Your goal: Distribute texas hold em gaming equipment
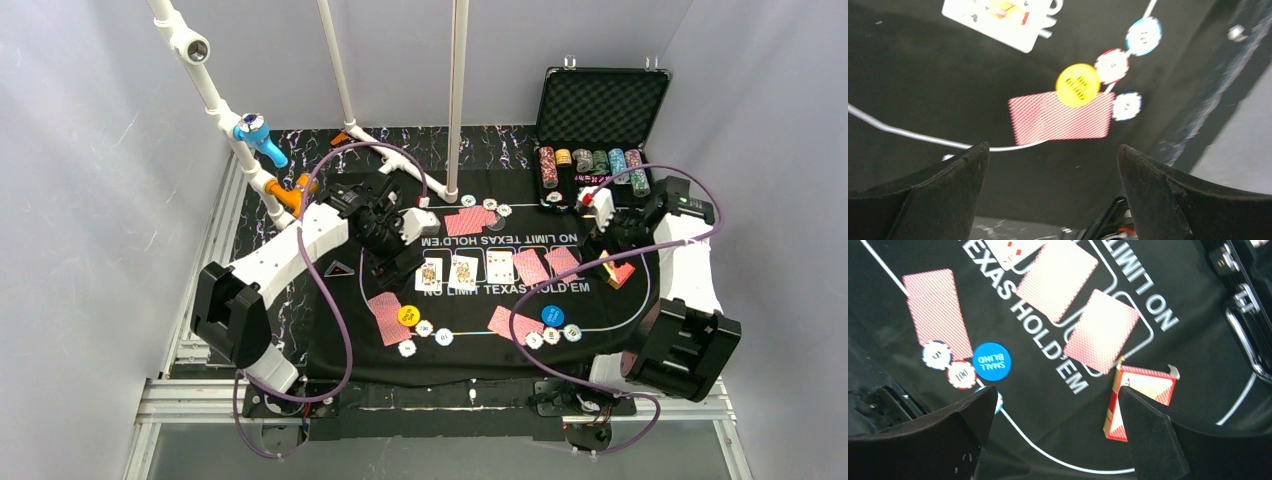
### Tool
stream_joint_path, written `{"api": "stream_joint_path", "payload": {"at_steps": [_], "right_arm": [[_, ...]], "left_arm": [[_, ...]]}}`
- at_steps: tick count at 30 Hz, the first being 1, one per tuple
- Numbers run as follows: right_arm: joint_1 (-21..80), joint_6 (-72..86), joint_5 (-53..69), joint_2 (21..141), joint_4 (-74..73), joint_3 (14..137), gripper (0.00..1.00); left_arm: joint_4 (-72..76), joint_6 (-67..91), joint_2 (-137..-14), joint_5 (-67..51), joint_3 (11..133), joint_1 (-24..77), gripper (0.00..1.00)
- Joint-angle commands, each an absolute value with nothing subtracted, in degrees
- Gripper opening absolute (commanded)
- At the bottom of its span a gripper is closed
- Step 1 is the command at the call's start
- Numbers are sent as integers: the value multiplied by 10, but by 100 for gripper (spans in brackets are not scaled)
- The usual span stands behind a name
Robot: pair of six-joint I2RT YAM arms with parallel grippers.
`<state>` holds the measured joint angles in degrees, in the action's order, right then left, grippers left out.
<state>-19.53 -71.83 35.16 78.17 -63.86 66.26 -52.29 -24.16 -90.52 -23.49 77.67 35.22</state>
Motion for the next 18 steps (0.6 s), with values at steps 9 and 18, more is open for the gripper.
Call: {"api": "stream_joint_path", "payload": {"at_steps": [9, 18], "right_arm": [[-97, -551, 367, 735, -637, 680, 100], [-91, -541, 359, 720, -632, 672, 100]], "left_arm": [[-563, -584, -891, -64, 719, 259, 88], [-570, -684, -923, -59, 714, 199, 75]]}}
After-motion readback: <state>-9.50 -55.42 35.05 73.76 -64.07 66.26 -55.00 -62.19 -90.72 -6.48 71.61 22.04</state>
